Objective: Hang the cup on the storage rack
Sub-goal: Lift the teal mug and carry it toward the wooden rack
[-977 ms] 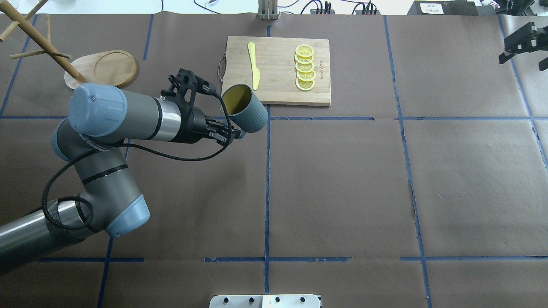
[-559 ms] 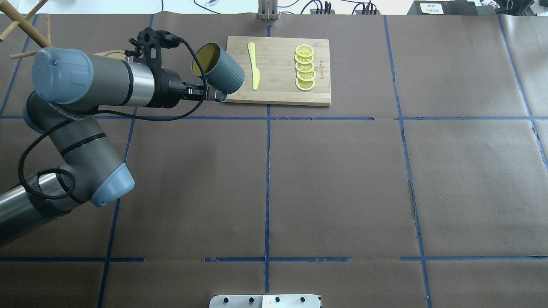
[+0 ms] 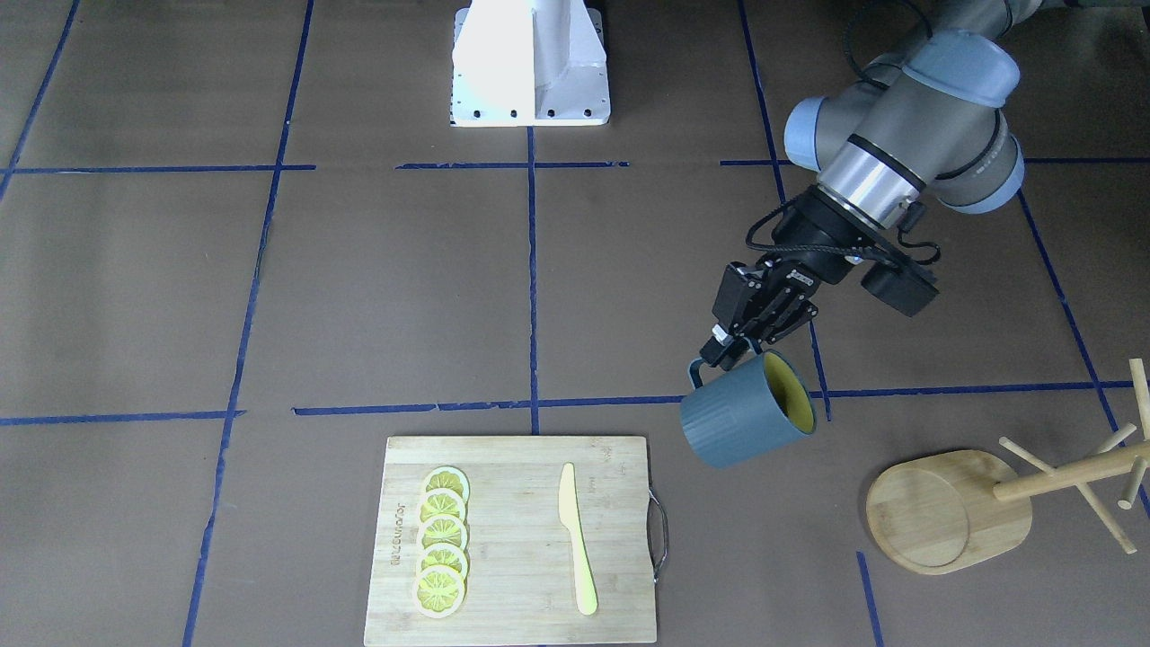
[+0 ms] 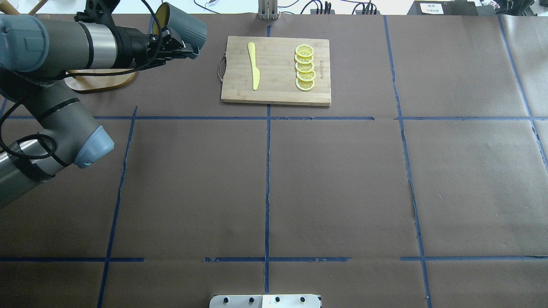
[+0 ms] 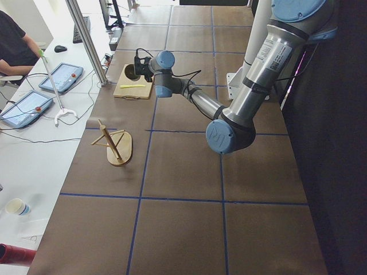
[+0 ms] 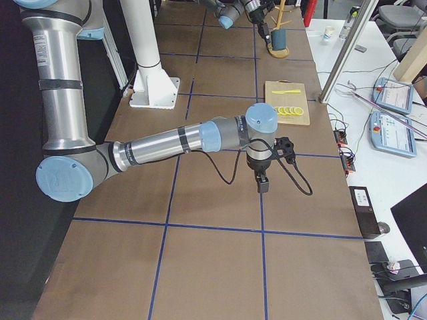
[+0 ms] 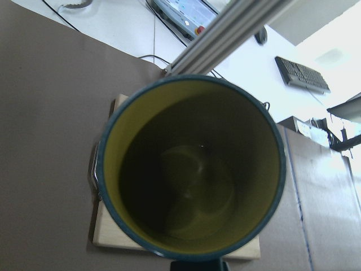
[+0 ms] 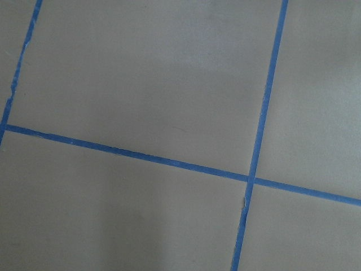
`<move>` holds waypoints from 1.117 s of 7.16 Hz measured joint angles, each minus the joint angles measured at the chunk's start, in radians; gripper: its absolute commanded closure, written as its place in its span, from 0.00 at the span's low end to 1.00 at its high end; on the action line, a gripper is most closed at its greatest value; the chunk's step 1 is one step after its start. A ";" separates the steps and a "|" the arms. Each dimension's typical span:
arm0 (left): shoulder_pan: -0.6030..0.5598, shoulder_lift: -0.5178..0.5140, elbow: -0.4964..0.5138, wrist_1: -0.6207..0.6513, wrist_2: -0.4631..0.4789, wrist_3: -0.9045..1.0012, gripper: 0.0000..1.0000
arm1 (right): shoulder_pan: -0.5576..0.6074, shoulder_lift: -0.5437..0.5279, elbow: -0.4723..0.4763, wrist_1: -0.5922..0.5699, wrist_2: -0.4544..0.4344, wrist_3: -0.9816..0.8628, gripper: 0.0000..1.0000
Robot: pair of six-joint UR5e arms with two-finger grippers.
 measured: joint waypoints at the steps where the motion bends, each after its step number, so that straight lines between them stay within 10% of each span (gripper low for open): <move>1: -0.025 0.000 0.054 -0.114 0.000 -0.111 1.00 | 0.000 -0.002 0.016 0.000 -0.005 0.019 0.00; 8: -0.212 0.012 0.392 -0.800 0.028 -0.757 1.00 | 0.001 -0.004 0.031 -0.001 -0.005 0.043 0.00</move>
